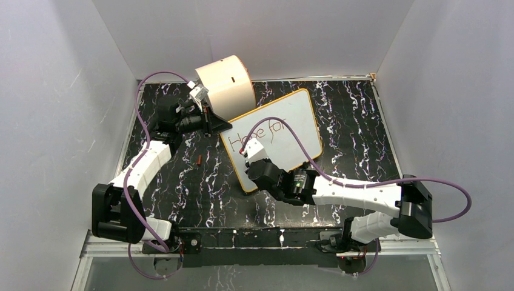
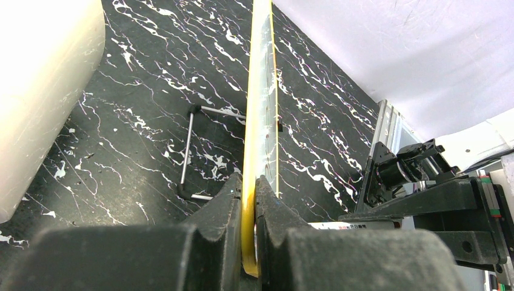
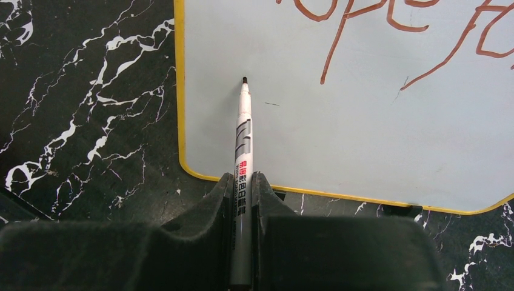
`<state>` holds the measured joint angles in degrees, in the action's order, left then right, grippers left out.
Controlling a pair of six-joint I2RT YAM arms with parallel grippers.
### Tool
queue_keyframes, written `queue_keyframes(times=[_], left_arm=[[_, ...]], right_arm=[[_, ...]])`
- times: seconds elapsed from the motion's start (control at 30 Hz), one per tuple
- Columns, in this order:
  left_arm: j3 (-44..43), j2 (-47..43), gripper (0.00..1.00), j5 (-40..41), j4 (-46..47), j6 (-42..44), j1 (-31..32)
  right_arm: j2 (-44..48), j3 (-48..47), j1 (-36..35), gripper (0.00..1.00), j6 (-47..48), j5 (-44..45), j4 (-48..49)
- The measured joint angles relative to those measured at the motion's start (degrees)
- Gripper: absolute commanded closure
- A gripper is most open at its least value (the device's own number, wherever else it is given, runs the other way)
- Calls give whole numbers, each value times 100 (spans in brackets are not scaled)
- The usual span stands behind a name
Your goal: Write a sentence on the whiteboard
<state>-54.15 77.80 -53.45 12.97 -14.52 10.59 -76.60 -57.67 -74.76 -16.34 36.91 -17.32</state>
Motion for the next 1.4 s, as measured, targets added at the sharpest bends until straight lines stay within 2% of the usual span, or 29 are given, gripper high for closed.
queue_keyframes(times=[0.4, 0.97, 1.4], left_arm=[[0, 11, 100, 11, 2, 0, -2], [0, 15, 100, 2, 17, -4, 0], [0, 26, 100, -2, 28, -4, 0]], right_arm=[[-212, -157, -15, 100, -52, 33, -155], [-308, -254, -57, 100, -498, -459, -988], [-321, -247, -114, 100, -629, -511, -1091]])
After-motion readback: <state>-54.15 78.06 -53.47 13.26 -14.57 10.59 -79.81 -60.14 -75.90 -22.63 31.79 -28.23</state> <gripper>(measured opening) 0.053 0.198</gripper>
